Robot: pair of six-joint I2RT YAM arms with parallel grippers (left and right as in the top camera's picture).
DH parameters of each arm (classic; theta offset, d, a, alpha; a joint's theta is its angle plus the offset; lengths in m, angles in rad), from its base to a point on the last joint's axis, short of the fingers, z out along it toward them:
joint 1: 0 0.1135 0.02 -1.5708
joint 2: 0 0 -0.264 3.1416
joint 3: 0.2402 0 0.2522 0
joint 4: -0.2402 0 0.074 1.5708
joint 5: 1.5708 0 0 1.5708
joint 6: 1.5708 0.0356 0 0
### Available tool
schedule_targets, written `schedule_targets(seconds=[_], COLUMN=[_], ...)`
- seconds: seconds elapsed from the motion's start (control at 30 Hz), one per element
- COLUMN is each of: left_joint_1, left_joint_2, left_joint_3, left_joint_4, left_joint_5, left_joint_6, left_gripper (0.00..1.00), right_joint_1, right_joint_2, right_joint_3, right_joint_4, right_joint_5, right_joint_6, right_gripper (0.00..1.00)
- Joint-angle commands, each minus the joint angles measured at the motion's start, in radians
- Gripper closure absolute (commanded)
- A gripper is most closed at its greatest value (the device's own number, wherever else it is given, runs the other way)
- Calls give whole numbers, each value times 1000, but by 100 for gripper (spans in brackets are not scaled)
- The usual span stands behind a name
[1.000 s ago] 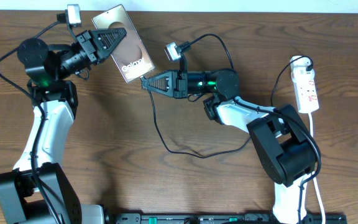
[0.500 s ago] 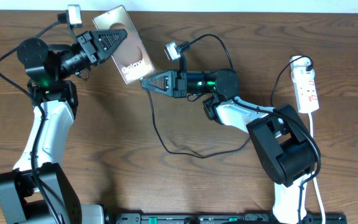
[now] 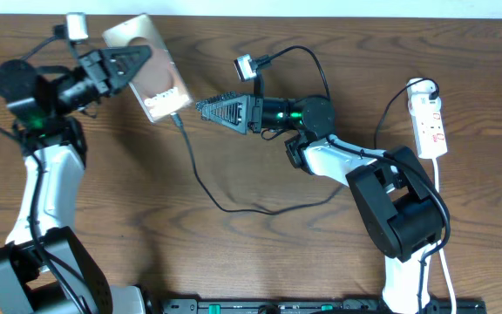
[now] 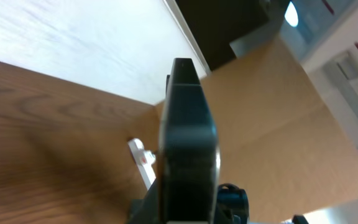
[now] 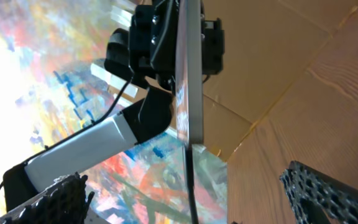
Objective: Plug charger to phone and switch on socket
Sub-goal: 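Open the right gripper and withdraw it from the plugged phone, then lower the phone flat onto the table with the left gripper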
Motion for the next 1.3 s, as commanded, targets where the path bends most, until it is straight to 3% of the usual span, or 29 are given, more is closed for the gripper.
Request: schedule_targets(seconds=[0.0,0.2,0.3,0.43,0.53,0.6,0.8,0.9,0.97,1.0,1.13,1.27], left_joint_1=[64,90,90,90,90,90,65,28,6,-23,-88,-150], left_joint_2=[-8,-8,-8,-8,-8,-8,-3,0,0,3,21,72], left_joint_3=[2,2,2,2,2,2,1,1,1,1,1,1], left_joint_4=[3,4,4,4,3,3,-34,-257,-415,-587,-882,-1034], left_joint_5=[51,84,84,84,84,84,78,34,-9,-75,-261,-402], left_joint_6=[2,-1,0,6,6,7,33,185,306,438,670,788], left_gripper=[93,93,93,93,93,92,93,93,93,93,93,93], right_joint_1=[-22,-52,-72,-104,-119,-121,-120,-120,-120,-120,-120,-120], right_joint_2=[-5,-5,-13,-47,-111,-154,-346,-451,-492,-532,-577,-577], right_joint_3=[19,28,53,115,174,200,264,267,267,267,267,266], right_joint_4=[-91,-560,-715,-1072,-1458,-1616,-2006,-2157,-2206,-2246,-2300,-2334], right_joint_5=[-2,-14,-22,12,165,270,727,970,1026,1069,1135,1165], right_joint_6=[-53,-286,-387,-597,-821,-898,-959,-918,-918,-918,-918,-918], right_gripper=[1,1,1,1,1,1,1,1,1,1,1,1])
